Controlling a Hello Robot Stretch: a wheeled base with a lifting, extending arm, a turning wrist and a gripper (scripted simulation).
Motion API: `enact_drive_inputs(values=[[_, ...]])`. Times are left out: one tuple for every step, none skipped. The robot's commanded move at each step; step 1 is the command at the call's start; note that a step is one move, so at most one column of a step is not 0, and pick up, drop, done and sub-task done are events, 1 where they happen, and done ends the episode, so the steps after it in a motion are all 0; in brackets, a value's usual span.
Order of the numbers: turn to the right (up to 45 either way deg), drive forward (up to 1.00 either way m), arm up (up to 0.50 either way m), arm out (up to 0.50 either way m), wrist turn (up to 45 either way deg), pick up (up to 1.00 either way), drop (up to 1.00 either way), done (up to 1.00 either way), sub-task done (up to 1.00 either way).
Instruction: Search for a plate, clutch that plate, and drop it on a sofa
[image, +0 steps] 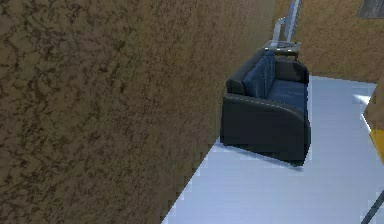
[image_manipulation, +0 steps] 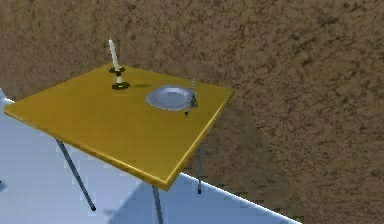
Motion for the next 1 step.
enact_drive_inputs(values=[[0.0,0.00,0.50,0.00,0.0,0.00,0.00,0.00,0.00]])
